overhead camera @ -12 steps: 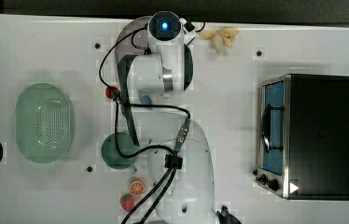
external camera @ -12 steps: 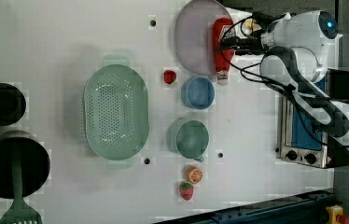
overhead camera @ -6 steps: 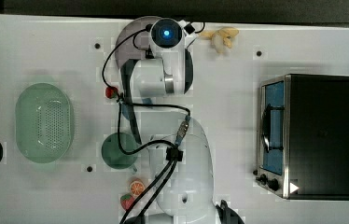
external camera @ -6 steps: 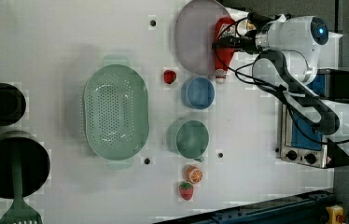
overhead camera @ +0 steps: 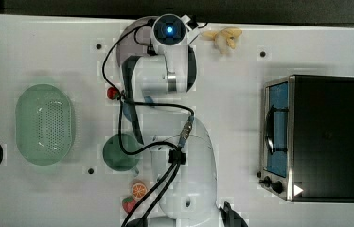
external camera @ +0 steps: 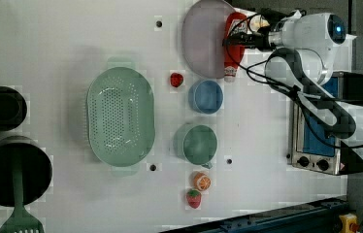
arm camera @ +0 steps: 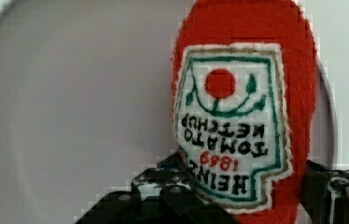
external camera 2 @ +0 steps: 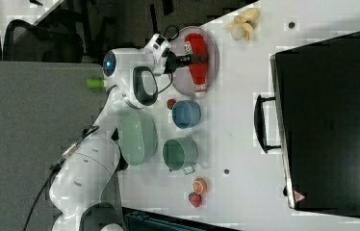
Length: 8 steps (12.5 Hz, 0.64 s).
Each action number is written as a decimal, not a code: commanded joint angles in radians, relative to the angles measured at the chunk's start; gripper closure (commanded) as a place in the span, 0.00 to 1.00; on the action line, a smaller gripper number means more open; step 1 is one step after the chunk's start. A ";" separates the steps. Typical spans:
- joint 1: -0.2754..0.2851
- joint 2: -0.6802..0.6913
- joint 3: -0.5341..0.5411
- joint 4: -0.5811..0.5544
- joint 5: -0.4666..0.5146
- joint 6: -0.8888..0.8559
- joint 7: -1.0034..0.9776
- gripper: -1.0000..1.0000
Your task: Pick ketchup from plate and place it on table.
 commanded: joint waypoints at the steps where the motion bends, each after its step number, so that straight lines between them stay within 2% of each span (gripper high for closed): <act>1: 0.006 -0.120 0.006 0.026 0.019 -0.044 -0.012 0.37; 4: -0.009 -0.266 0.005 0.000 0.071 -0.263 -0.012 0.37; 8: -0.035 -0.480 -0.017 -0.102 0.072 -0.503 -0.012 0.37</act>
